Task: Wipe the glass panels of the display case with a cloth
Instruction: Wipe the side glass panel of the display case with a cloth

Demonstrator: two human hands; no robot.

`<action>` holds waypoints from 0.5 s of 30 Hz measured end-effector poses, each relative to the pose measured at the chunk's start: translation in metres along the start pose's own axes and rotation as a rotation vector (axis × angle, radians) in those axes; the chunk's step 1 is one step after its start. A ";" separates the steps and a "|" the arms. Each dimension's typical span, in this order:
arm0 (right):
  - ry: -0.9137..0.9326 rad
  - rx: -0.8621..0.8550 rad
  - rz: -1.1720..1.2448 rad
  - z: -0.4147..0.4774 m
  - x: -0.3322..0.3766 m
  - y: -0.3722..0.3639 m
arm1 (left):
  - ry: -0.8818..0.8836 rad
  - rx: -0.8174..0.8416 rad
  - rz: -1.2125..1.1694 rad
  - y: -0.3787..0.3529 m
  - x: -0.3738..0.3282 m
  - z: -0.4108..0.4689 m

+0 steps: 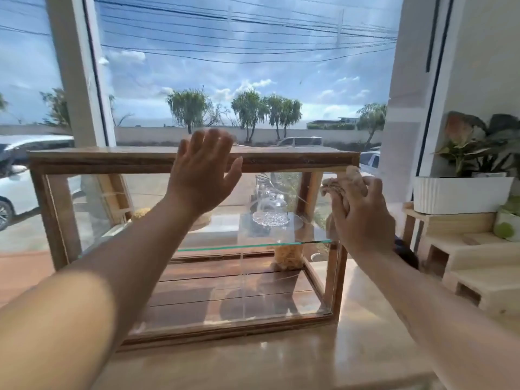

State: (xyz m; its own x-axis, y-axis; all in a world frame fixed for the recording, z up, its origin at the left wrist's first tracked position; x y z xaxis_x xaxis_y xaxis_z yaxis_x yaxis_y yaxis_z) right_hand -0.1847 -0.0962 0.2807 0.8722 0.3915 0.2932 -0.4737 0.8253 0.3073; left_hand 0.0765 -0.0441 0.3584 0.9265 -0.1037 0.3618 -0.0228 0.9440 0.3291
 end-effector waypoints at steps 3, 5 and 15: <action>0.070 0.010 -0.021 0.015 0.022 -0.012 | -0.028 0.184 -0.002 -0.018 0.020 0.010; 0.087 -0.008 -0.026 0.017 0.026 -0.018 | -0.059 0.232 0.015 -0.027 0.028 0.005; 0.182 -0.101 -0.040 0.007 0.017 -0.039 | -0.075 -0.027 0.294 -0.030 0.025 -0.010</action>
State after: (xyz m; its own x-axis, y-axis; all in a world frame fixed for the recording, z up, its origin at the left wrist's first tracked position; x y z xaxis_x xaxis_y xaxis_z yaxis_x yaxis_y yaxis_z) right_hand -0.1525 -0.1243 0.2795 0.9019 0.4173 0.1118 -0.4319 0.8747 0.2199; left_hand 0.1043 -0.0719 0.3484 0.8515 0.1532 0.5016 -0.2750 0.9448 0.1782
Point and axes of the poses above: each hand's wrist, its own z-axis towards the middle knuckle, its own y-axis out of the back of the hand, x = y × z, the point moved 8 cm from there along z, towards the middle knuckle, and after that the axes turned 5 degrees about -y, right-handed, at the moved point
